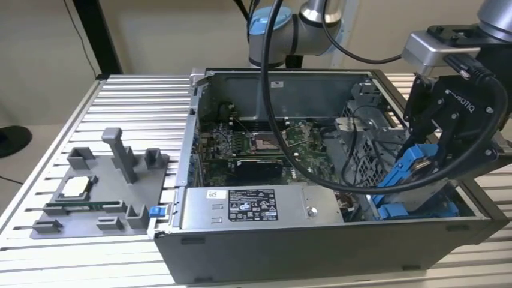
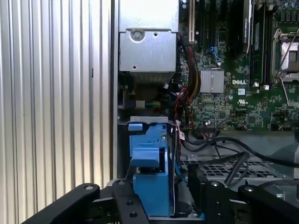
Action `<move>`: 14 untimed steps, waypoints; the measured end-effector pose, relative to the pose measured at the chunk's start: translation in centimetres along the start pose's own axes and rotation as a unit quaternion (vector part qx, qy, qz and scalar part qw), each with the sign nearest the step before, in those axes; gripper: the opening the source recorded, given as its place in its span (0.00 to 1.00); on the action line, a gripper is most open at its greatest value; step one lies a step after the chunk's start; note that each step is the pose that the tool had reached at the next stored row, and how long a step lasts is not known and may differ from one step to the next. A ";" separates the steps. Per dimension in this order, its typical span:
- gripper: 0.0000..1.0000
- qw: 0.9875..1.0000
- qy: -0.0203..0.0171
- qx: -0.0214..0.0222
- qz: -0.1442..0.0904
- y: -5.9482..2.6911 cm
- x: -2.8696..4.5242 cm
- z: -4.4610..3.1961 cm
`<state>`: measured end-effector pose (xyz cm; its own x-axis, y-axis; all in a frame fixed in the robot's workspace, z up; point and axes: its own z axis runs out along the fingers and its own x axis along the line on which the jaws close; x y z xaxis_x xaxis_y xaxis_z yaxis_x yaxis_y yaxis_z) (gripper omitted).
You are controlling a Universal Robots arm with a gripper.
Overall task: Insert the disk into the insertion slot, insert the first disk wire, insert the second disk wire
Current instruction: 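Insert the disk into the insertion slot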
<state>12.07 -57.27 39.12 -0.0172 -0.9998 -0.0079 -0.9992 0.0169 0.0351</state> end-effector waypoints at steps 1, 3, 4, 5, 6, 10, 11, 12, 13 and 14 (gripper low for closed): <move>0.00 1.000 0.000 0.000 0.000 0.02 -0.02 -0.21; 0.00 1.000 0.000 0.000 0.000 0.05 -0.03 -0.65; 0.00 1.000 0.000 0.000 0.000 0.07 -0.04 -0.87; 0.00 1.000 0.000 0.000 0.000 0.08 -0.03 -1.07; 0.00 1.000 0.000 0.000 0.000 0.09 -0.04 -1.29; 0.00 1.000 0.000 0.000 0.000 0.16 -0.09 -1.91; 0.00 1.000 0.000 0.002 0.000 0.17 -0.15 -1.90; 0.00 1.000 0.000 0.004 0.000 0.18 -0.26 -1.91; 0.00 1.000 0.000 0.007 0.000 0.18 -0.41 -1.92; 0.00 1.000 0.000 0.011 0.000 0.17 -0.56 -1.93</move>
<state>11.98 -56.73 41.06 -0.0172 -0.9998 -0.0081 -0.9998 0.0171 0.0132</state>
